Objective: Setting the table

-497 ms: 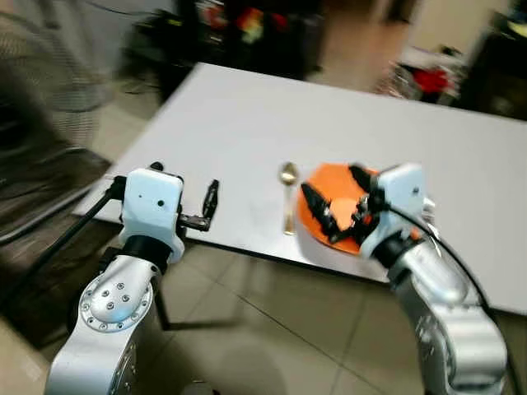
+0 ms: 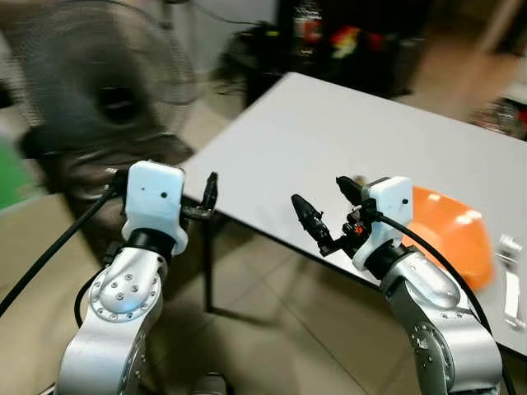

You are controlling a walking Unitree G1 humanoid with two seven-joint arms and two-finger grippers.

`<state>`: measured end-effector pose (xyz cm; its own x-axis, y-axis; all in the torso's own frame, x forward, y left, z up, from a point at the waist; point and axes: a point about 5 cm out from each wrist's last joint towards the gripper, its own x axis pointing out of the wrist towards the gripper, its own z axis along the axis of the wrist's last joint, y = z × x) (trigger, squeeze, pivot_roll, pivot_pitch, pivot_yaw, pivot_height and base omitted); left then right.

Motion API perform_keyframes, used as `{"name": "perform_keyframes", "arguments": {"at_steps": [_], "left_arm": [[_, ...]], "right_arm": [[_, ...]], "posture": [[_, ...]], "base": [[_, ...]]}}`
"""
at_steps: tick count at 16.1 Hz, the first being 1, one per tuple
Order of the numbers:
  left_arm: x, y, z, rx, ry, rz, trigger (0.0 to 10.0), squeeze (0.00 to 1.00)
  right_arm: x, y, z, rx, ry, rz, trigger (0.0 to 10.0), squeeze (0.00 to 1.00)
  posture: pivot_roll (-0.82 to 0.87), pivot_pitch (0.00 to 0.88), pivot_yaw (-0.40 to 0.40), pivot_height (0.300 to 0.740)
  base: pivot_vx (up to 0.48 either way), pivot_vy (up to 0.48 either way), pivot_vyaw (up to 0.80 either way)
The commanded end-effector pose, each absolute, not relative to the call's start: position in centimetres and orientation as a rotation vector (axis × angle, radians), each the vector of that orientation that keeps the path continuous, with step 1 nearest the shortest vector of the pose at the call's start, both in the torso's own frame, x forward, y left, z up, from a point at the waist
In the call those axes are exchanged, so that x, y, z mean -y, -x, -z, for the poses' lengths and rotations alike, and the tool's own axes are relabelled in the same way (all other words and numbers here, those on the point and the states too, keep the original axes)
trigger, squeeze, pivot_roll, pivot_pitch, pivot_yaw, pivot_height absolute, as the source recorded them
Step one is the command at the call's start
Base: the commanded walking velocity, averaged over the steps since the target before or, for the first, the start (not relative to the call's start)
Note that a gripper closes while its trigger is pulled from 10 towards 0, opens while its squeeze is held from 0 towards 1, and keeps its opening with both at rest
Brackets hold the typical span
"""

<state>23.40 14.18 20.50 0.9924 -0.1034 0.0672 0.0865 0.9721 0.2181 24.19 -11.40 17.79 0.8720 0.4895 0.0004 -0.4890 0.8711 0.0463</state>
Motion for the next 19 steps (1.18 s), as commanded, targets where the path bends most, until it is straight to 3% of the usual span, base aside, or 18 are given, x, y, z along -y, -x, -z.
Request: {"name": "perform_keyframes", "arguments": {"at_steps": [1, 4, 14, 19], "left_arm": [[-13.8, -23.6, -20.0, 0.048, -0.226, 0.115, 10.0, 0.0], [-14.7, -23.6, -20.0, 0.037, -0.201, 0.068, 10.0, 0.0], [-13.8, -24.1, -20.5, 0.053, -0.244, 0.1, 10.0, 0.0], [-15.1, -24.0, -20.0, 0.018, -0.218, 0.045, 10.0, 0.0]], "right_arm": [[11.4, -24.5, -17.8, -0.017, -0.044, -0.518, 10.0, 1.0], [11.5, -24.9, -17.8, -0.005, -0.086, -0.469, 10.0, 1.0], [12.3, -26.4, -17.1, -0.085, -0.171, -0.509, 10.0, 1.0], [11.1, -26.3, -15.8, -0.147, -0.225, -0.515, 10.0, 1.0]], "posture": [[-0.01, 0.004, -0.032, 0.74], [0.0, 0.001, -0.045, 0.74], [0.02, 0.018, -0.067, 0.74], [0.05, 0.029, -0.061, 0.74]], "base": [[0.0, 0.0, 0.8], [0.0, 0.0, 0.8], [0.0, 0.0, 0.8], [0.0, 0.0, 0.8]]}}
